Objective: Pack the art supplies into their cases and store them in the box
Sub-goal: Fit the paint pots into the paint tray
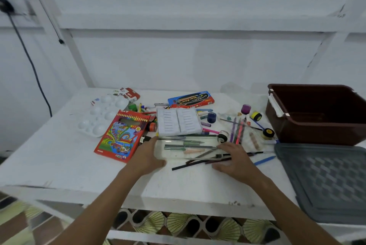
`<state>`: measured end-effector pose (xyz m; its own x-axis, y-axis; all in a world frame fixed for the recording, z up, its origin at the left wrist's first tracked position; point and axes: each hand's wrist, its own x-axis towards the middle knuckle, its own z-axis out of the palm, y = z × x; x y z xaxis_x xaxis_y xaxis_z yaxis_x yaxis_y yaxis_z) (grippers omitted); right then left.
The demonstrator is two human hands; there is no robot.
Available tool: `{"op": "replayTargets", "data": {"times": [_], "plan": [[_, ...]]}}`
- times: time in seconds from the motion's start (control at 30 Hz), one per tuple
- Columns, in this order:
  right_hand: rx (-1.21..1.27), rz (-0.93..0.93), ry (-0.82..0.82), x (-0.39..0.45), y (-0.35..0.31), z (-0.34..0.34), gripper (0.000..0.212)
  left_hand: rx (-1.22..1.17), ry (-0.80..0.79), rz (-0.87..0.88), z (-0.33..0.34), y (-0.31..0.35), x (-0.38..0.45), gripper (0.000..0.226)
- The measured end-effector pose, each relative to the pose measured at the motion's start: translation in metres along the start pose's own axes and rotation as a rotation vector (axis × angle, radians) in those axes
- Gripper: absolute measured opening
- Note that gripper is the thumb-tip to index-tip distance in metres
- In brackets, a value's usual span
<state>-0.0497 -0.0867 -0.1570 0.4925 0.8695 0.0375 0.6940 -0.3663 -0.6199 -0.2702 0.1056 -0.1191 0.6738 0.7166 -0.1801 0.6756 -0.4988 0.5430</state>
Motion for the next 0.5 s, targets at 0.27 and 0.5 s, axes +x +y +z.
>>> {"op": "replayTargets", "data": {"times": [0.27, 0.5], "plan": [[0.063, 0.076, 0.203, 0.032, -0.009, -0.045, 0.049, 0.149, -0.028, 0.066, -0.028, 0.053, 0.048, 0.075], [0.005, 0.198, 0.250, 0.120, 0.011, -0.108, 0.050, 0.049, -0.038, 0.280, -0.018, 0.144, 0.159, 0.066]]}}
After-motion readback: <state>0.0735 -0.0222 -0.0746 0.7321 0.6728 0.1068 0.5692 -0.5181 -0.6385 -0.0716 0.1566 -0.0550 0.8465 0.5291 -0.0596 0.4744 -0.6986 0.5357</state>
